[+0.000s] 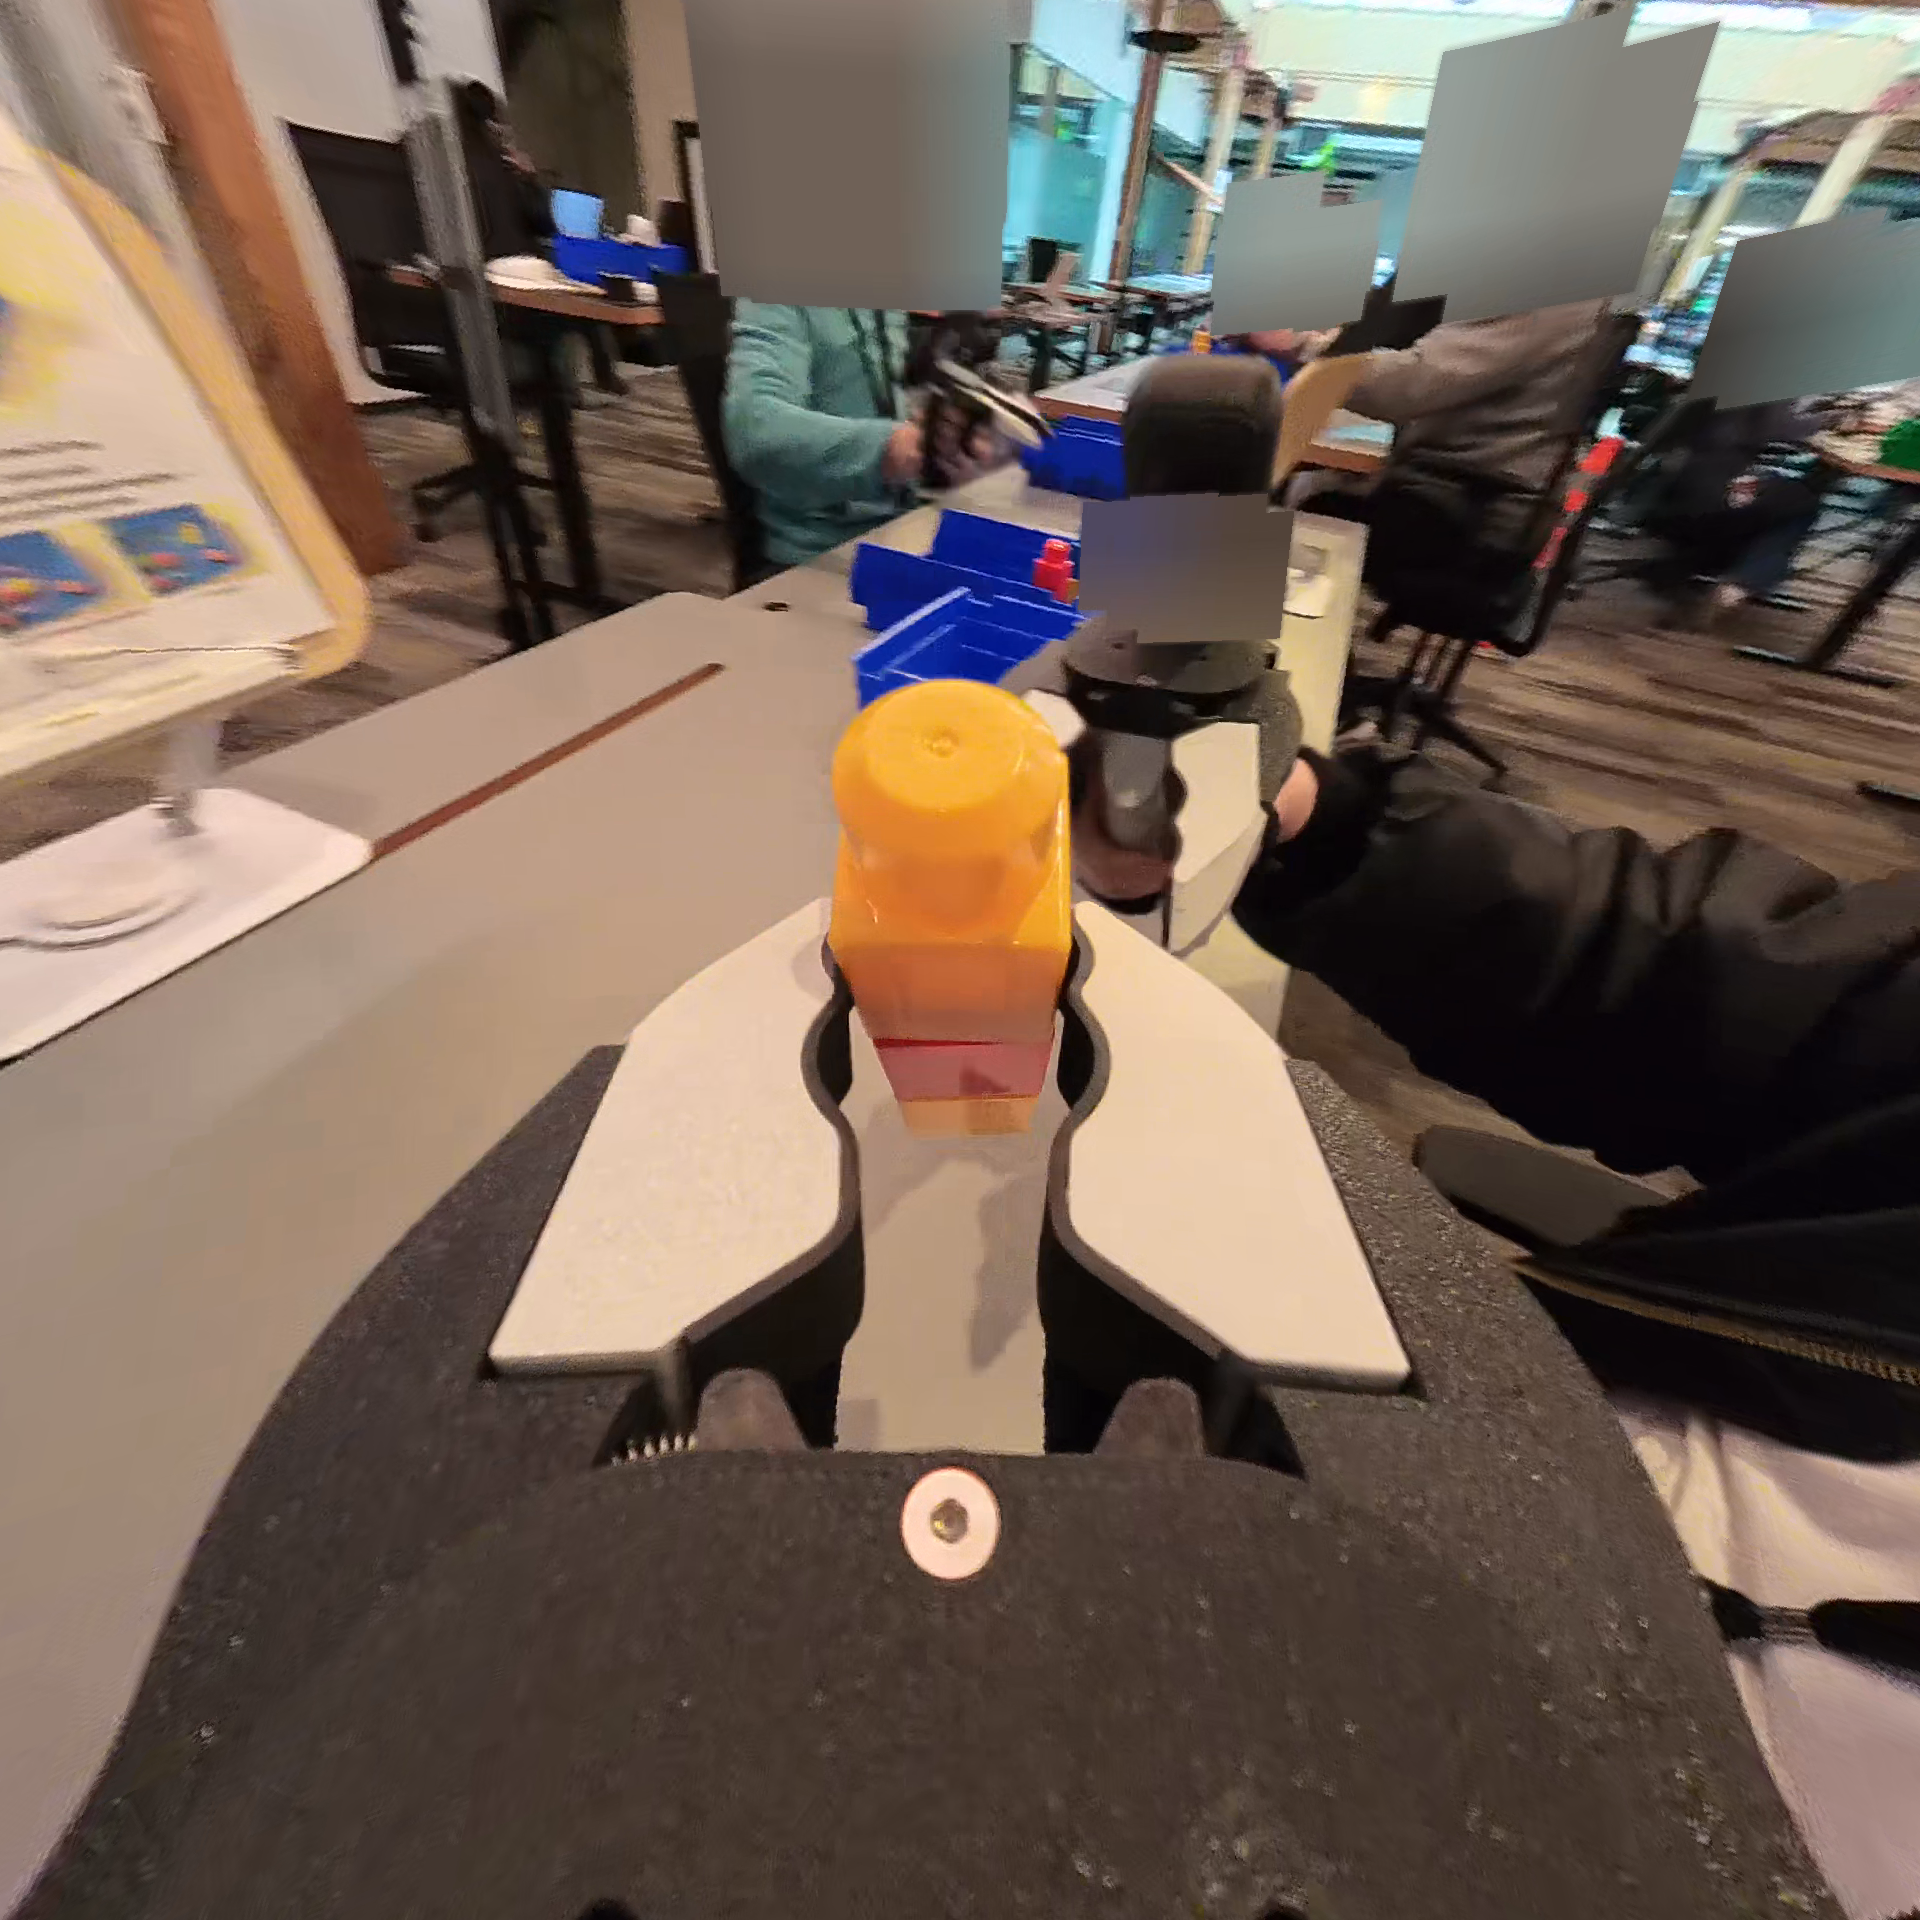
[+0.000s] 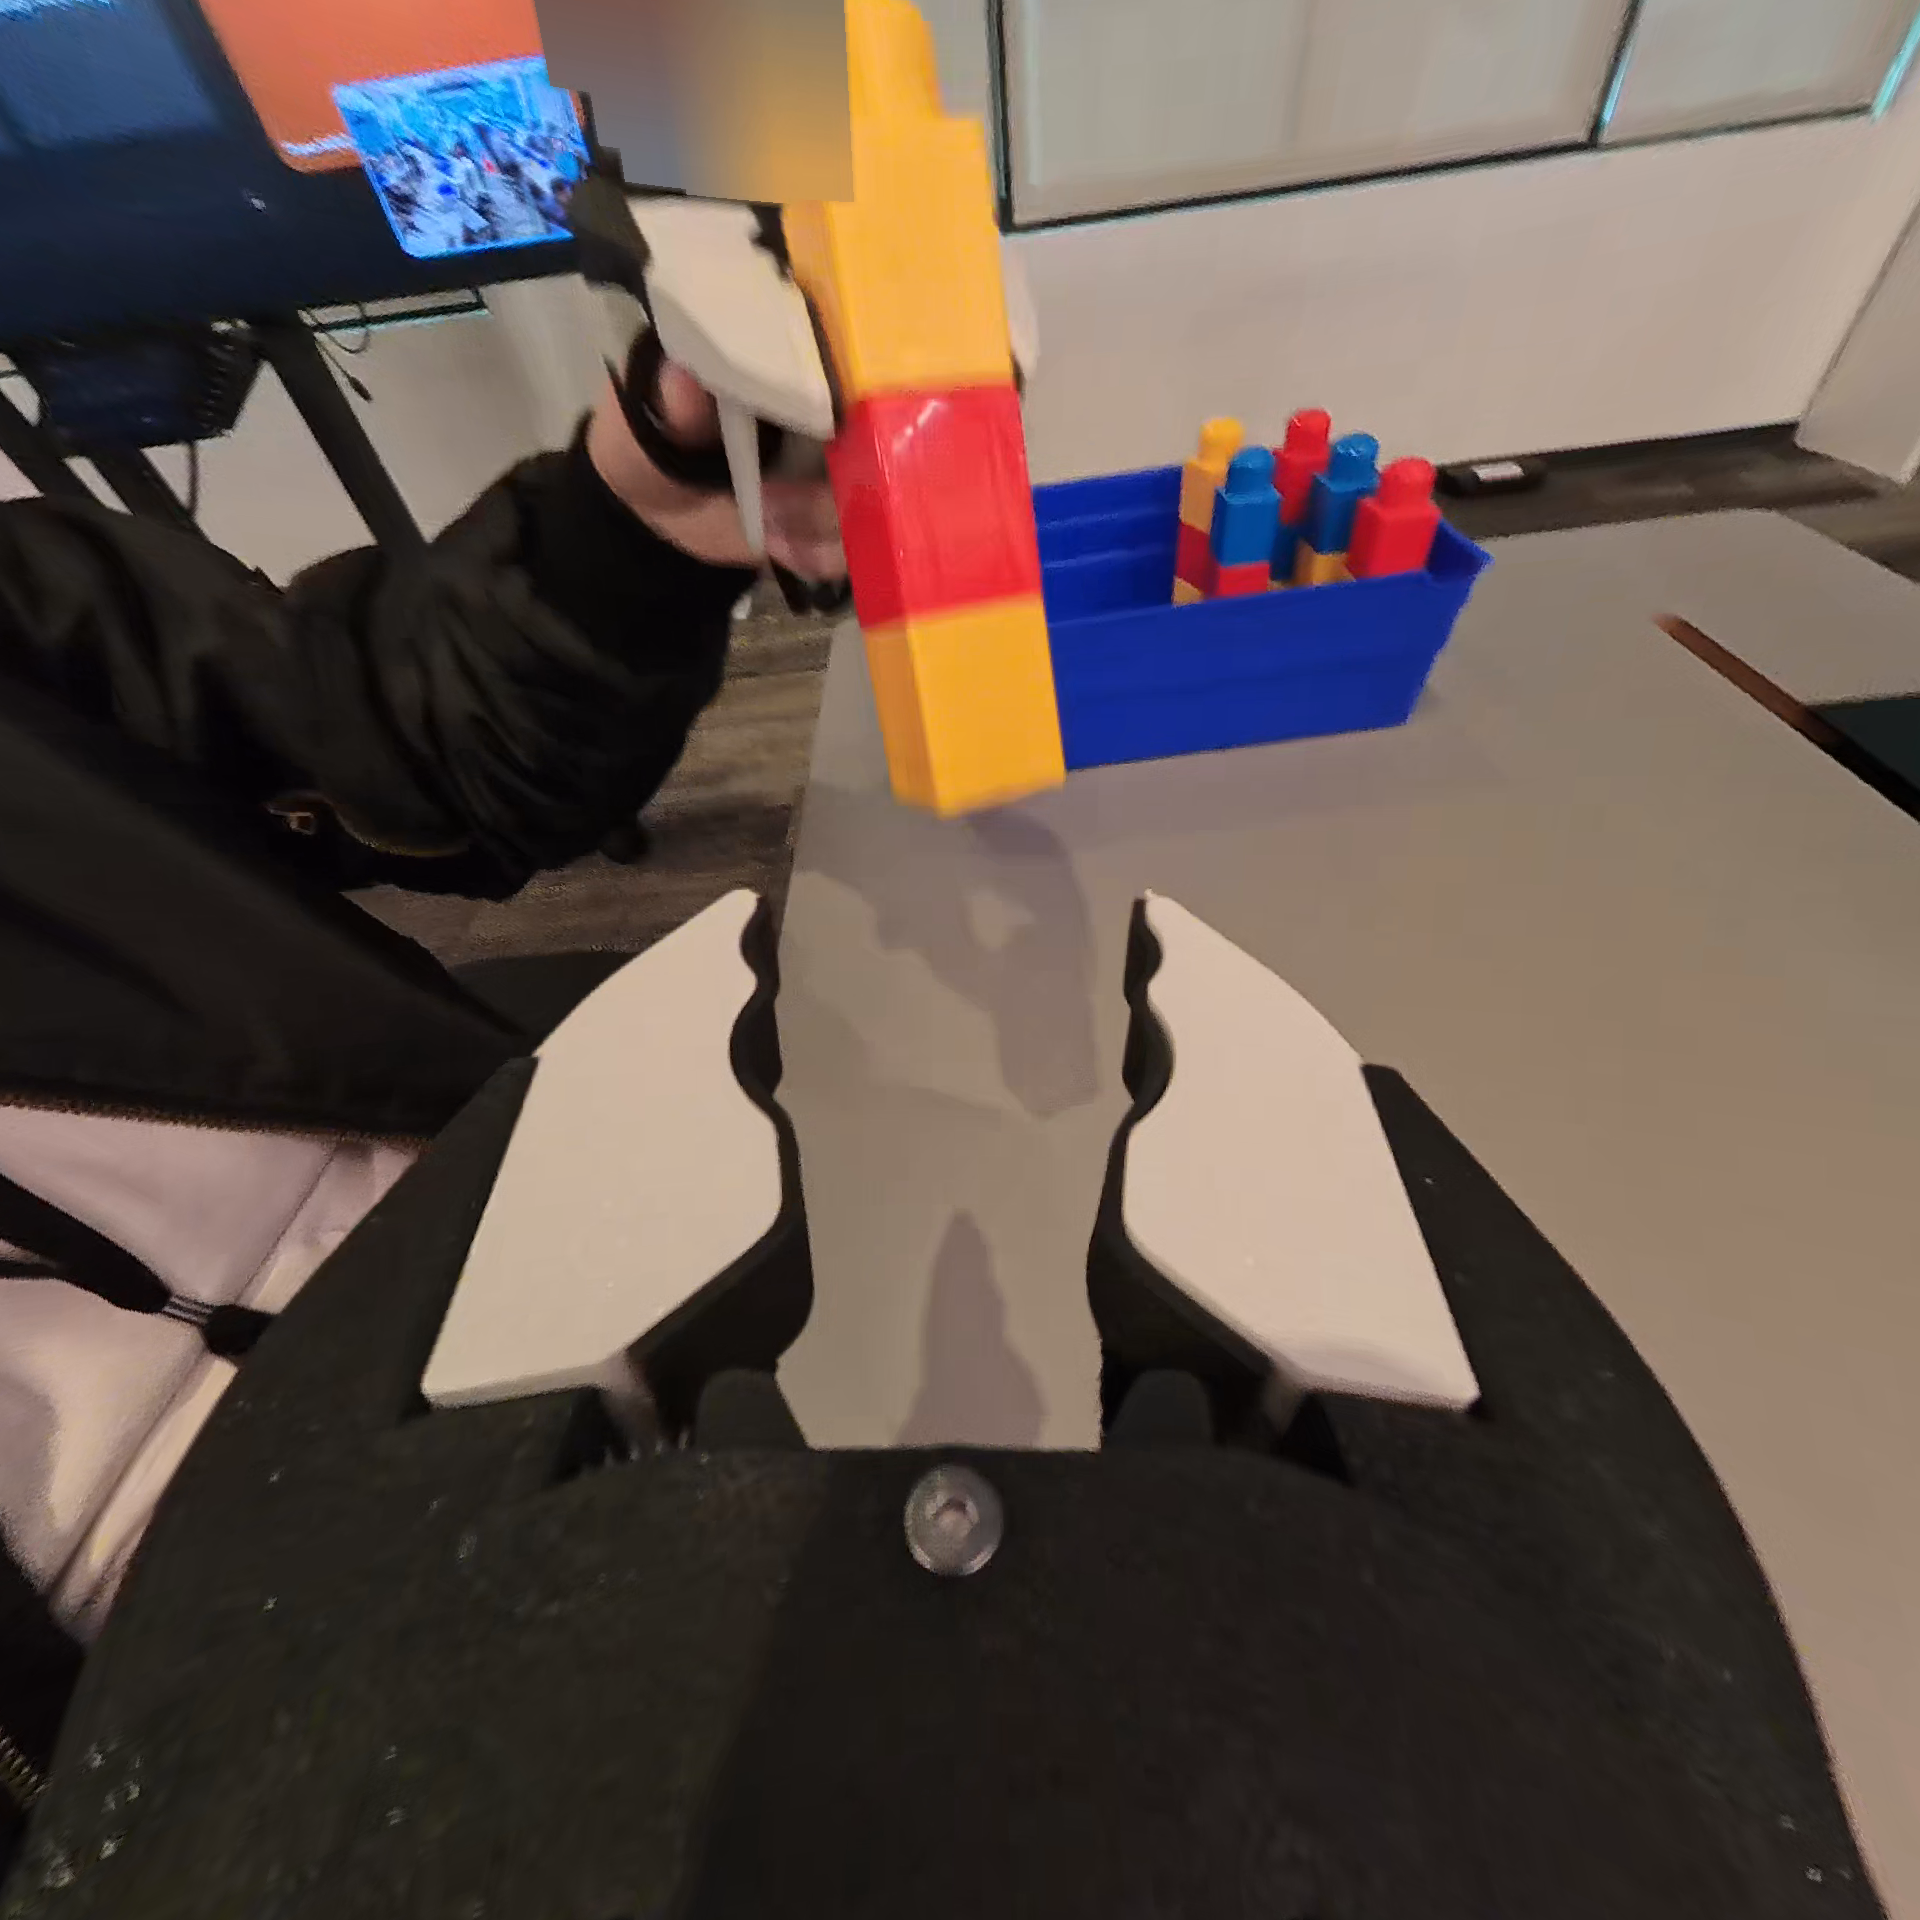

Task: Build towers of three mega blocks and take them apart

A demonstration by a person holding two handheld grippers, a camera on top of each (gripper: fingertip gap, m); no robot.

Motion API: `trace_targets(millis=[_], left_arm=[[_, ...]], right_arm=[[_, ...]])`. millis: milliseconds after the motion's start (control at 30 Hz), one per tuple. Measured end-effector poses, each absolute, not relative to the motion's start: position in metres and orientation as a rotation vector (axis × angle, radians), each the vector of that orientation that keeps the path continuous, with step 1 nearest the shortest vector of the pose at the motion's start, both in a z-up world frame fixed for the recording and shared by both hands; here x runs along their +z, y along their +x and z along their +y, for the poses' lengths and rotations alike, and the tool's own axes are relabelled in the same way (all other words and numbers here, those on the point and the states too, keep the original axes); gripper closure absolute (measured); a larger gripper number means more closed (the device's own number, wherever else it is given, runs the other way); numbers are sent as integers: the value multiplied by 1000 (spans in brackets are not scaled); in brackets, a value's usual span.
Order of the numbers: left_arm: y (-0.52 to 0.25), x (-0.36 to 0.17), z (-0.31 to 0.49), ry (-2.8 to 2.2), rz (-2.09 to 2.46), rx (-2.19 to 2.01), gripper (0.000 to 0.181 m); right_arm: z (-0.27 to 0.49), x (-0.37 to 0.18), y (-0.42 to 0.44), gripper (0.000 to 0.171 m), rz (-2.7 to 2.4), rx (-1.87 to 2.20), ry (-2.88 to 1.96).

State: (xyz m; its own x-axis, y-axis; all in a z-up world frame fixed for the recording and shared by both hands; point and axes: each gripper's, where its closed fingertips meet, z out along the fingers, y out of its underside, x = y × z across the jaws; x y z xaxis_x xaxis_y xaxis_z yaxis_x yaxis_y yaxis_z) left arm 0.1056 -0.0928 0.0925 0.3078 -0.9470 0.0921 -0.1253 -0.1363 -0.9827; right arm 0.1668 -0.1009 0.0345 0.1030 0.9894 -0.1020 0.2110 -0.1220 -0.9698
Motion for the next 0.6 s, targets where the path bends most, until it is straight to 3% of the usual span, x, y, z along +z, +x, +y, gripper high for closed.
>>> trace_targets(millis=[267,300,367,500,567,600], left_arm=[[148,77,-102,-1499,1146,-1125,145],[150,75,-104,-1501,1163,-1127,145],[151,72,-102,-1497,1177,-1100,145],[152,69,-101,-1471,1175,-1106,142],[153,65,-97,-1483,1149,-1099,120],[155,60,-97,-1490,1147,-1100,119]], right_arm=[[-100,20,140,99,-1348,1121,-1505],[-100,17,138,102,-1357,1120,-1511],[-107,14,137,133,-1402,1154,-1488],[-107,10,136,134,-1395,1177,-1495],[-101,12,136,135,-1331,1204,-1520],[-98,13,136,135,-1298,1232,-1529]])
